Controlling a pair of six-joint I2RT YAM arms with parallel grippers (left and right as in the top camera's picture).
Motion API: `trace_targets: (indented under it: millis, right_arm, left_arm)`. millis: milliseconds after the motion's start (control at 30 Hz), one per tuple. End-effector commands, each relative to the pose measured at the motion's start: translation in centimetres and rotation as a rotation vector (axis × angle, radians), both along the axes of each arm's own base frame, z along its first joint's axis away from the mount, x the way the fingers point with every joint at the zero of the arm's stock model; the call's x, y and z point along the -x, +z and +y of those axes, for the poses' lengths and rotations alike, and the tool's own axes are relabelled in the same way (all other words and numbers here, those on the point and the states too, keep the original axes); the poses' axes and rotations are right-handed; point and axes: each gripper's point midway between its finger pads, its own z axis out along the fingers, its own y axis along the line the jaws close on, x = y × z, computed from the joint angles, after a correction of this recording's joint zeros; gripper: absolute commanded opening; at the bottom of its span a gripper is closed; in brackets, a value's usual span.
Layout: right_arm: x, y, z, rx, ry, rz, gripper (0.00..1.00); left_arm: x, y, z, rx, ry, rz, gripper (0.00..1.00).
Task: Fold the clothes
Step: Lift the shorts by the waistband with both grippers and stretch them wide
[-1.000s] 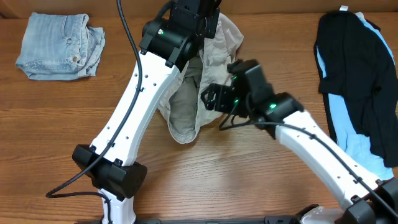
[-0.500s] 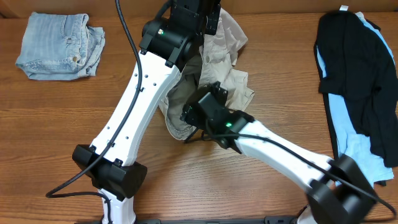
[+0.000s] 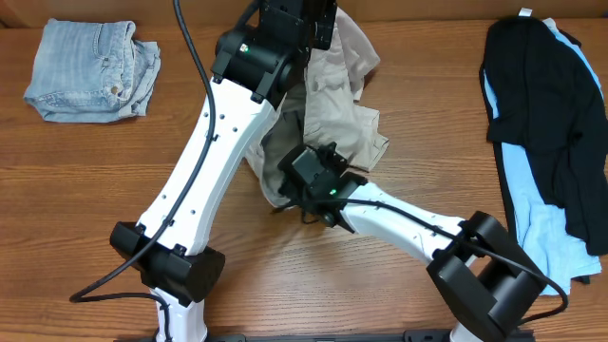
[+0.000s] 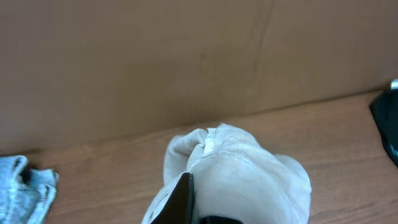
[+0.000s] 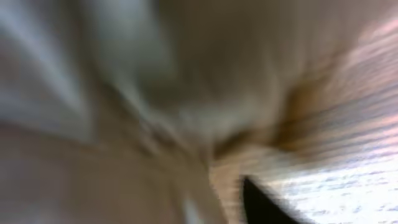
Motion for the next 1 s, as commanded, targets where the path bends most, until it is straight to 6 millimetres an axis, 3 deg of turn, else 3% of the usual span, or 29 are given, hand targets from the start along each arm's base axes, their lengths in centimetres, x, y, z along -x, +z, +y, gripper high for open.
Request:
trace_targets:
  millis: [0, 233, 300, 433, 633, 800, 867, 967]
  right_arm:
    - [1.1, -0.8, 0.9, 0.025, 0.105, 0.009, 0.05]
    - [1.0, 0.3, 0.1, 0.013, 0.269, 0.022, 0.04]
    - [0.3, 1.8, -1.0, 0.006, 0.304, 0.014, 0.04]
    - [-1.5, 6.1, -5.1, 0.021, 0.297, -0.048, 0.04]
    - [-3.6, 15.2, -14.8, 0.126, 0.298, -0.228, 0.04]
    - [-4.5, 25.2, -23.8, 0.221, 0.171, -0.375, 0.04]
    - [-4.4, 30.1, -26.8, 0.248, 0.118, -0.454, 0.04]
    - [-3.5, 36.4, -29.8, 0.296, 0.061, -0.577, 0.04]
  left_arm:
    - [0.8, 7.3, 2.7, 0.042, 0.097, -0.164, 0.04]
    - [2.3, 10.5, 7.2, -0.037, 0.255, -0.222, 0.04]
    - [2.6, 10.6, 8.4, -0.055, 0.288, -0.216, 0.04]
    - [2.7, 9.9, 10.7, -0.083, 0.327, -0.177, 0.04]
    - [3.0, 8.1, 13.8, -0.131, 0.381, -0.094, 0.04]
    - [4.6, 6.8, 15.4, -0.186, 0.385, -0.005, 0.04]
    - [5.6, 7.0, 15.7, -0.212, 0.373, 0.01, 0.04]
    - [7.1, 8.6, 16.3, -0.198, 0.375, -0.02, 0.04]
